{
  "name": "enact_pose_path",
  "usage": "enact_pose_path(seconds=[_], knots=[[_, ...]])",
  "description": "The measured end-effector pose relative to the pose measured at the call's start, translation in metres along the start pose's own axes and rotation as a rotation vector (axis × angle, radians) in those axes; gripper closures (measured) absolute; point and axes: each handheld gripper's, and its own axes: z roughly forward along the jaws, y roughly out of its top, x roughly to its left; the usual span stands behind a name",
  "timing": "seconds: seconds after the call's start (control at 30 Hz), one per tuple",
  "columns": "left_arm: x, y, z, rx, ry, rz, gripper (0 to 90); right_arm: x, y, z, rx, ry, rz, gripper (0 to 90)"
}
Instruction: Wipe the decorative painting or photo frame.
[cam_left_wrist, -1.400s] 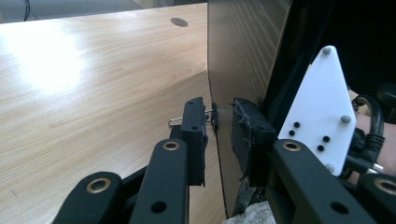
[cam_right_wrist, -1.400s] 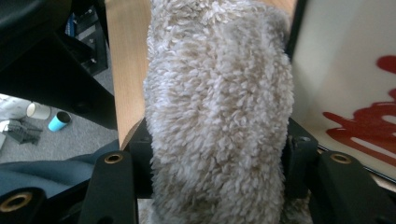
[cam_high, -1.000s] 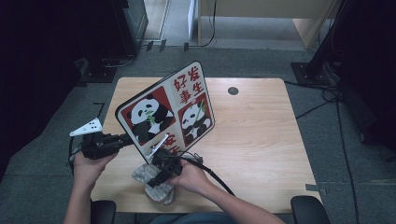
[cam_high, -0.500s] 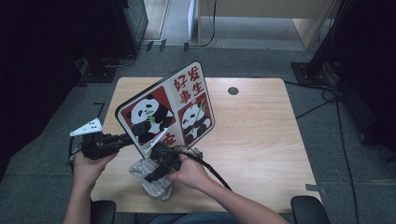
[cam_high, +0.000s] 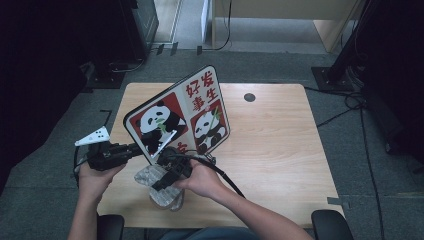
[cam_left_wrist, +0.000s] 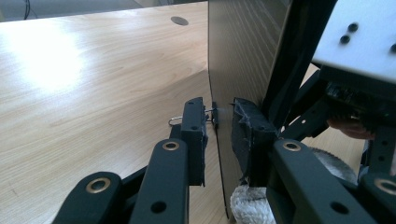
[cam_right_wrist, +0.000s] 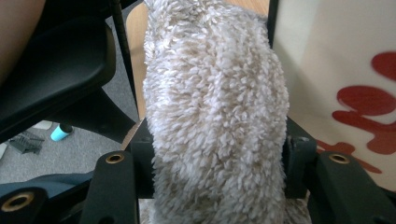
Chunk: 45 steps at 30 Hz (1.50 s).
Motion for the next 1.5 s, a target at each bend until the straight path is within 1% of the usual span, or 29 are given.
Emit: enact_pose_path(seconds=[0.27, 0.37, 0.57, 0.83, 0.93, 1.1, 1.13, 1.5], knots=[[0.004, -0.001, -0.004, -0.003, 0.009, -0.011, 74.5, 0.003, 0.007, -0.007, 0.004, -0.004, -0.001, 46.1], [0.005, -0.002, -0.004, -0.002, 0.013, -0.01, 74.5, 0.004, 0.009, -0.009, 0.007, -0.004, 0.008, 46.1], [0.01, -0.005, -0.007, 0.003, 0.016, -0.023, 74.4, 0.005, 0.016, -0.015, -0.001, -0.008, -0.008, 46.1], [0.014, -0.008, -0.009, -0.004, 0.02, -0.036, 73.6, 0.007, 0.023, -0.023, -0.01, -0.013, -0.011, 46.1], [0.017, -0.011, -0.01, -0.001, 0.023, -0.042, 73.4, 0.009, 0.028, -0.027, -0.018, -0.019, -0.02, 46.1], [0.018, -0.012, -0.011, -0.004, 0.023, -0.045, 73.4, 0.009, 0.032, -0.031, -0.018, -0.02, -0.023, 46.1], [0.018, -0.012, -0.011, -0.008, 0.021, -0.052, 73.3, 0.01, 0.034, -0.033, -0.016, -0.022, -0.024, 46.1], [0.019, -0.013, -0.012, -0.005, 0.022, -0.052, 73.1, 0.012, 0.046, -0.041, -0.017, -0.028, -0.029, 46.0]])
